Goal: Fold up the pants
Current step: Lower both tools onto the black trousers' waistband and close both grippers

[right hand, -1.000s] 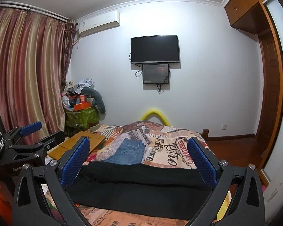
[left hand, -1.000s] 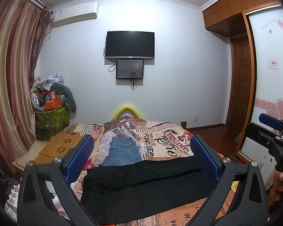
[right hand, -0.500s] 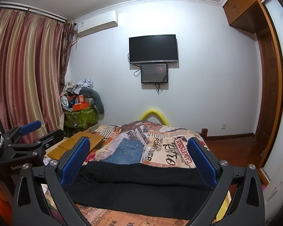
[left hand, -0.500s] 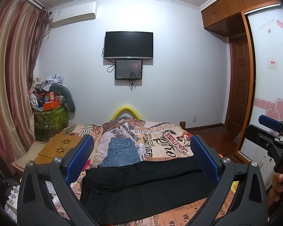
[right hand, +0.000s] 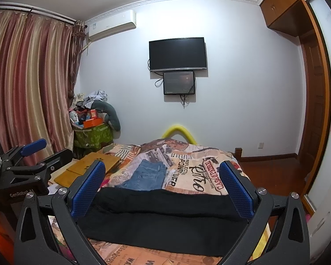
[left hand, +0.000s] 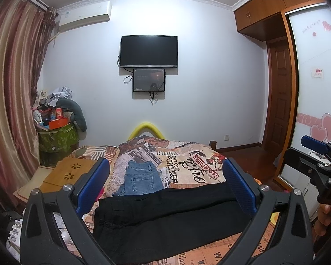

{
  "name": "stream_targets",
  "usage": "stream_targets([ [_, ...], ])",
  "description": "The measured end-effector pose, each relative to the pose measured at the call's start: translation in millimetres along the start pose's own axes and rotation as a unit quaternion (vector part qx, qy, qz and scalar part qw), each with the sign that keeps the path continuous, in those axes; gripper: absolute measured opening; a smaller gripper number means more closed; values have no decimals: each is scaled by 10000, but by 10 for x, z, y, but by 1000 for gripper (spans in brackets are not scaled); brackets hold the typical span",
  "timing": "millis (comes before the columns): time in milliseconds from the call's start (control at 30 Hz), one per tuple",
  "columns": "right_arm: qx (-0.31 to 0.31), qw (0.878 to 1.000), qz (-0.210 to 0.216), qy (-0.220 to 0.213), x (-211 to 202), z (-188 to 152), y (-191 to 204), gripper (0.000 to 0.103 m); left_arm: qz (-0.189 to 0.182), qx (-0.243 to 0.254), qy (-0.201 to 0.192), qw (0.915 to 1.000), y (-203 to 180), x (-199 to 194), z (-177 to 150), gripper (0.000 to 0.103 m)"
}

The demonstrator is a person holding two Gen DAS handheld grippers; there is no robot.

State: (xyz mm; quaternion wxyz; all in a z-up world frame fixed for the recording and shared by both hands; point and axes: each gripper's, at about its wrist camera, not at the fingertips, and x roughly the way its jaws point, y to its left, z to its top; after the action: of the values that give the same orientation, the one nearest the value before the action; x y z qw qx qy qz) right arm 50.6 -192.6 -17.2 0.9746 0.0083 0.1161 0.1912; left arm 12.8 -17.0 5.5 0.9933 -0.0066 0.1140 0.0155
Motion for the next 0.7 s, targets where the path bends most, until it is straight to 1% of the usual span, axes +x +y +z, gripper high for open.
stream_targets([
  [133, -28, 9999, -70, 88, 110, -37, -8, 102, 20, -17, 92, 10000, 64, 159, -31, 103],
  [300, 12, 9991, -159, 387, 413, -117, -122, 102, 114, -77, 390, 9991, 211, 536, -129, 103],
  [467, 92, 9959, -269, 863, 874, -264, -314, 102, 451, -8, 668, 9967, 392, 1035, -300, 103],
  [600, -22, 9923, -440, 1156, 1201, -407, -429, 102, 520, -59, 1003, 9936, 609, 1425, -456, 103],
  [667, -82, 9914, -381, 1247, 1341, -472, -455, 102, 554, -190, 1251, 9904, 774, 1687, -537, 103],
  [700, -164, 9914, -286, 1268, 1444, -533, -473, 102, 582, -246, 1354, 9888, 858, 1807, -579, 103],
])
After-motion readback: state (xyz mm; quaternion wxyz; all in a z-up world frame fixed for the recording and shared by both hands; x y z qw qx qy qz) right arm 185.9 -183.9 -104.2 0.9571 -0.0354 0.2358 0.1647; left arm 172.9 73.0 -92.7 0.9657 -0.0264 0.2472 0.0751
